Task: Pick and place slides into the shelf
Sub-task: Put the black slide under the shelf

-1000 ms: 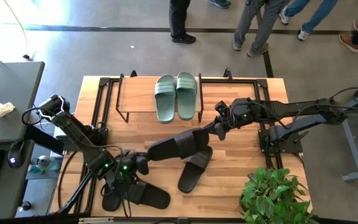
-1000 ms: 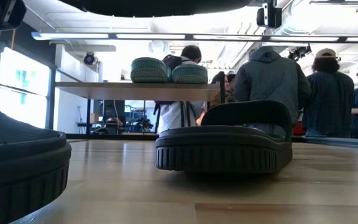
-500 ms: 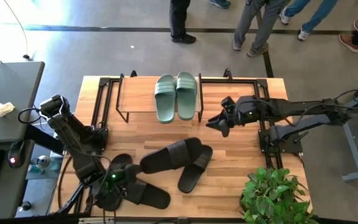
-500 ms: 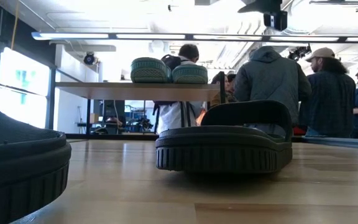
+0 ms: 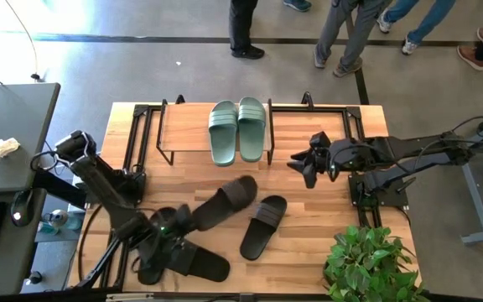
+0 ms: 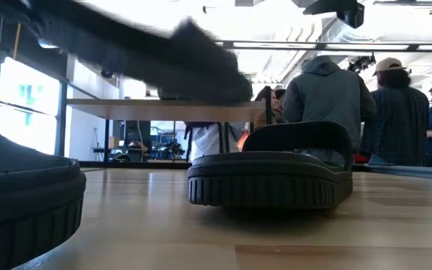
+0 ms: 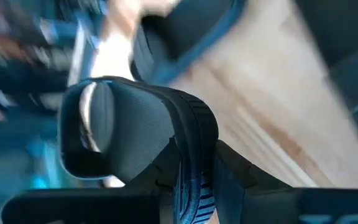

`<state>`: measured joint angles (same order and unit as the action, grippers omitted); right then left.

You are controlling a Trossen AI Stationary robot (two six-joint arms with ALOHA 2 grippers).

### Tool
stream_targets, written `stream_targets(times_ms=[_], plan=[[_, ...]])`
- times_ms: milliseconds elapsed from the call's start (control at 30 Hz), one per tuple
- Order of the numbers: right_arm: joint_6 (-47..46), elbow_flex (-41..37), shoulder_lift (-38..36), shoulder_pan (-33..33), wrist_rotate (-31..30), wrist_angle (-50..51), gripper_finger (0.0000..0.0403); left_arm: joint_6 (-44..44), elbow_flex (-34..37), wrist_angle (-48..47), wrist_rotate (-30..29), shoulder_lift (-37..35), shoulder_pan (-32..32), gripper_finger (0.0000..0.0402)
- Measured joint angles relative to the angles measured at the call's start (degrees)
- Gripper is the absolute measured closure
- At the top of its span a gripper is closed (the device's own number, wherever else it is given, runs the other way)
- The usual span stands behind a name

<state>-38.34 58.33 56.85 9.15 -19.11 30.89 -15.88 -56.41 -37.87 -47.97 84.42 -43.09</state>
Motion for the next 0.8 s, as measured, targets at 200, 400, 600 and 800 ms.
stream_targets(times_ms=[200,400,600,800], plan=[[1.1,0.0,0.1,0.0,-1.1,-0.2,0.0249,11.2,0.0,-2.7,4.6,2.5,7.3,0.0357],[2.2,0.0,0.1,0.0,-1.9,-0.2,0.0249,12.8,0.0,0.5,4.6,6.6,13.3,0.0358],[3.5,0.0,0.2,0.0,-2.3,-0.1,0.0249,12.7,0.0,6.9,0.1,11.2,17.2,0.0359],[4.3,0.0,1.2,0.0,-2.9,0.1,0.0249,10.1,0.0,13.8,-1.1,16.2,21.3,0.0359]])
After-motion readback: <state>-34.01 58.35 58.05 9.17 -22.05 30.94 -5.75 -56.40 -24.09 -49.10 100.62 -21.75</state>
